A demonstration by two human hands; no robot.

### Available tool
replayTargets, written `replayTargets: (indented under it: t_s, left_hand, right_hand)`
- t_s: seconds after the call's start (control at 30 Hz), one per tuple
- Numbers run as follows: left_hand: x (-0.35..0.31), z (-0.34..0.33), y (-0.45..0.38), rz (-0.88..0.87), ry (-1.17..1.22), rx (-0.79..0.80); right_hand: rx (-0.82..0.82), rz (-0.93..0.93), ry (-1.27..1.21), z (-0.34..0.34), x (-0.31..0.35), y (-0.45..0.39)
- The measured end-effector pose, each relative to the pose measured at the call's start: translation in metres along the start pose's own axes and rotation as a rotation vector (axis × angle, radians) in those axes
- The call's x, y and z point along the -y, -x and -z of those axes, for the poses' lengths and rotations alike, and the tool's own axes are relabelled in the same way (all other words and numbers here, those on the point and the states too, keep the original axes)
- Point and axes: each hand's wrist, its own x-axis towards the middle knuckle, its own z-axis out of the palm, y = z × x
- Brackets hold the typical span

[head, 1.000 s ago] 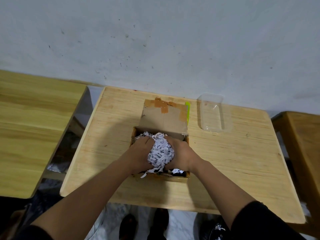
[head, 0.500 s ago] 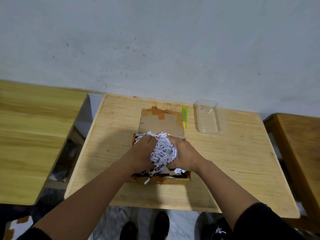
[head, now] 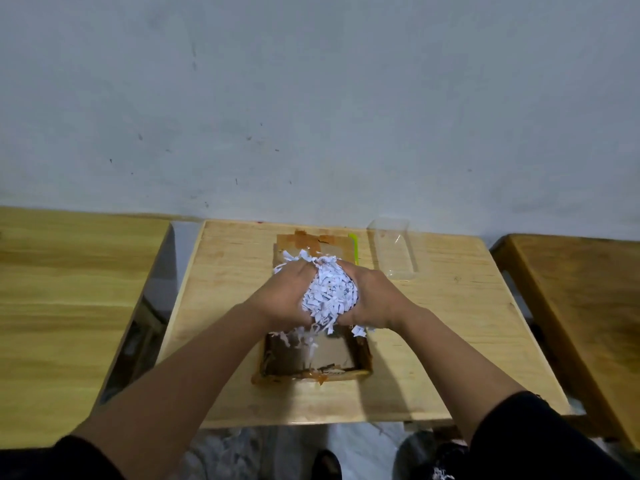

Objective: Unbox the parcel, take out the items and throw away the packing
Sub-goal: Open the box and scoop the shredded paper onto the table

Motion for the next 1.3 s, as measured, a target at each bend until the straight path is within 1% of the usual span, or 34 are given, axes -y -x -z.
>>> replayTargets:
  t_s: [0.03,0.2,0.37,0.5,0.63,0.8,0.87,0.97,1.07,1.13,1.17,1.23,1.3]
  left_hand:
    - [-0.004,0.006,-0.002,0.015,-0.016,0.023]
    - [-0.031,0.026,-0.024,-0.094,-0.085,-0.003]
    - [-0.076,0.029,-0.054,-0.175,-0.095,-0.010]
    - [-0.112,0.004,-0.078,-0.200,-0.076,0.009]
    - [-0.133,-0.048,-0.100,-0.201,-0.034,0.043]
    - [-0.140,-0.139,-0.122,-0.164,0.067,0.058]
    - [-0.139,-0.169,-0.127,-0.115,0.127,0.140]
    - [-0.127,-0.208,-0.127,-0.038,0.081,0.134]
    - [-0.125,-0.232,-0.127,0.043,0.083,0.142]
    - [-0.128,-0.233,-0.130,0.084,0.085,0.083]
    - [-0.127,-0.233,-0.132,0.113,0.080,0.030]
    - [-0.122,-0.234,-0.130,0.176,0.052,-0.027]
    - [-0.121,-0.233,-0.126,0.208,0.051,-0.052]
  right_hand:
    - [-0.014,0.000,0.002,0.007,0.004,0.004]
    - [-0.114,-0.007,0.042,0.046,0.017,0.026]
    - [-0.197,-0.047,0.109,0.086,-0.002,0.052]
    - [-0.218,-0.078,0.101,0.107,-0.038,0.074]
    - [-0.150,-0.128,0.068,0.109,-0.096,0.088]
    - [-0.015,-0.155,0.011,0.085,-0.186,0.090]
    - [0.021,-0.126,-0.015,0.074,-0.216,0.087]
    - [0.076,-0.091,-0.055,0.057,-0.250,0.081]
    - [0.063,-0.076,-0.132,0.048,-0.267,0.078]
    - [0.018,-0.081,-0.193,0.045,-0.274,0.075]
    - [-0.001,-0.083,-0.195,0.043,-0.278,0.073]
    - [-0.017,-0.097,-0.164,0.037,-0.286,0.070]
    - [-0.037,-0.105,-0.153,0.031,-0.290,0.072]
